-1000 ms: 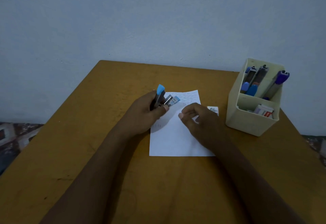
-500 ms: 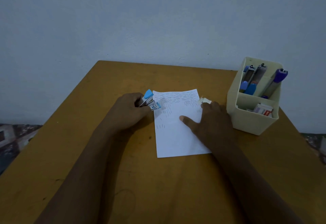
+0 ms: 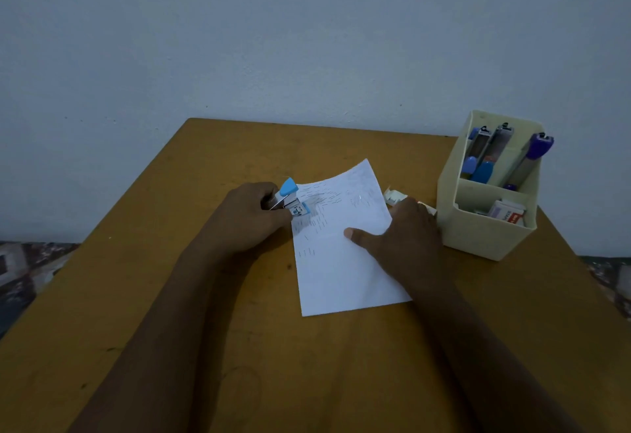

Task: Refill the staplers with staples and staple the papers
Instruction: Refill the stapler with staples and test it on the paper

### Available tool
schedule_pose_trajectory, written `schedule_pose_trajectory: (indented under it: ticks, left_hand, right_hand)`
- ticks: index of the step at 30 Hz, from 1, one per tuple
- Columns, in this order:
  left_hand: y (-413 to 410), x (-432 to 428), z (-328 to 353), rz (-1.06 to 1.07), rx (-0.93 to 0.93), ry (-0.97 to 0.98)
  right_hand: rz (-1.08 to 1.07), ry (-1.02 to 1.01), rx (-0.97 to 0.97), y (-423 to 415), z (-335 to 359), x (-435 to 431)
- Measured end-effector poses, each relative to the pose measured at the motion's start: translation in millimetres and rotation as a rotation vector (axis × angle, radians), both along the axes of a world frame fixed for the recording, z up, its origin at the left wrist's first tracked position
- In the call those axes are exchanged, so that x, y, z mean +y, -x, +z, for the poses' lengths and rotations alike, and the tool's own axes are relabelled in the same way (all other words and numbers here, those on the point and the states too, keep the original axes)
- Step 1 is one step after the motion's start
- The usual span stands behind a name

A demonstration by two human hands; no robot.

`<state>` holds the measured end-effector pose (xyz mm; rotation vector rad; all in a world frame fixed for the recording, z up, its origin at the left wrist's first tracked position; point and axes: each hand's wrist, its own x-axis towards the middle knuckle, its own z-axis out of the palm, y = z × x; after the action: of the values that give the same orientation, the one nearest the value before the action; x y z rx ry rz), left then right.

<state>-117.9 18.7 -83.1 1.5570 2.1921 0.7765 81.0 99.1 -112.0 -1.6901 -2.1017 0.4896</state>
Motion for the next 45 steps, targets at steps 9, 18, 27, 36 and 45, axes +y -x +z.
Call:
schedule_pose_trajectory:
  ticks: [9, 18, 27, 36, 45]
  left_hand:
    - [4, -2, 0, -0.040, -0.015, -0.089]
    - [9, -8, 3, -0.052, -0.019, -0.098]
    - [15, -8, -1, -0.088, -0.019, -0.113]
    - [12, -7, -3, -0.147, -0.072, -0.102]
    - [13, -5, -4, -0.135, -0.190, -0.039]
  right_hand:
    - [0.031, 0.070, 0.592, -10, 9, 6]
    - [0.024, 0.080, 0.756, -14, 16, 8]
    - [0.061, 0.120, 0.792, -17, 16, 10]
    - [0.099, 0.122, 0.793, -14, 15, 8]
    - [0.195, 0.175, 0.896, -17, 16, 7]
